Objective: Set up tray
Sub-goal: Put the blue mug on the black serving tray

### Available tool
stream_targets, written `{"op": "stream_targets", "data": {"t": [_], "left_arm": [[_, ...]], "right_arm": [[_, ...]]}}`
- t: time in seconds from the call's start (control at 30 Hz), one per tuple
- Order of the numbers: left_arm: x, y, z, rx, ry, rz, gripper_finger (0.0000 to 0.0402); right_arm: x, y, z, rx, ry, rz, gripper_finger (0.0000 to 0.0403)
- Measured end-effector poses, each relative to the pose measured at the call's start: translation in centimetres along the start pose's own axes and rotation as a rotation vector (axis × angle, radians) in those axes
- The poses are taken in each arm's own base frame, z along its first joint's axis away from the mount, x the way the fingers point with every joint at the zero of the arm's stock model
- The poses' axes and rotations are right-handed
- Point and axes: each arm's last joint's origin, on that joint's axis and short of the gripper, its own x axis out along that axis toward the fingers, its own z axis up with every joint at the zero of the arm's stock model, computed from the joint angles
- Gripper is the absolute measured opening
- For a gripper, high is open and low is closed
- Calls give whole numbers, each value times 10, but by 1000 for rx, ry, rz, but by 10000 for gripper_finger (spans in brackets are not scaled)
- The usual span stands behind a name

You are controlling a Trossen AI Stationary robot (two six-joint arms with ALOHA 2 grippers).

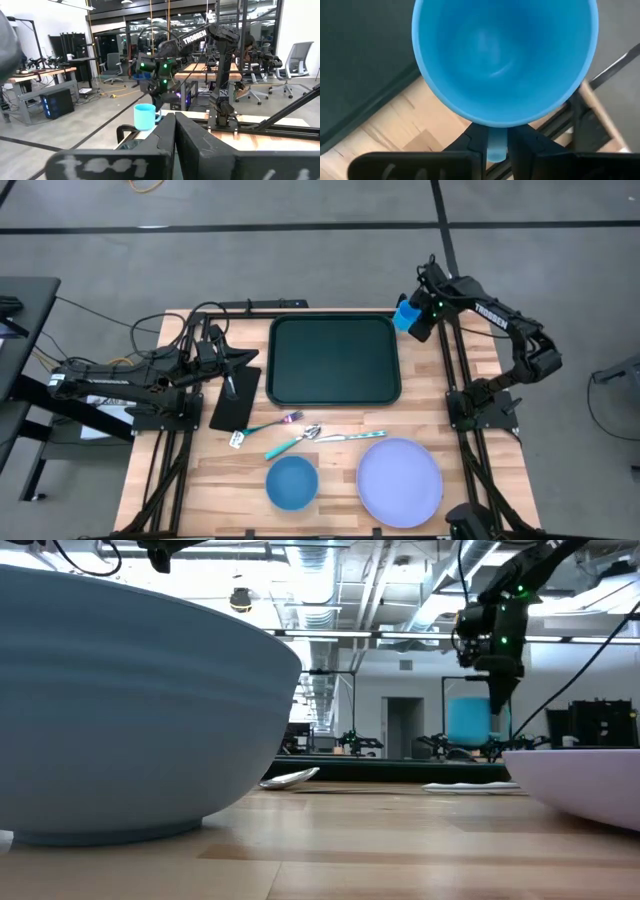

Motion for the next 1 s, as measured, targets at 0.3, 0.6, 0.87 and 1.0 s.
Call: {"op": "stream_targets", "data": {"t": [0.3, 0.6, 0.87, 1.0], "left_arm": [[0, 0, 0, 12, 0, 0, 0], [0, 0, 0, 11, -3, 1, 0], [0, 0, 1, 10, -9, 1, 0], [0, 0, 1, 9, -11, 1, 0]], "right_arm": [[-26, 23, 23, -258, -63, 7, 40], [-32, 47, 36, -534, -122, 3, 40], [-25, 43, 42, -583, -124, -3, 40], [-1, 37, 48, -620, -51, 33, 40]]}}
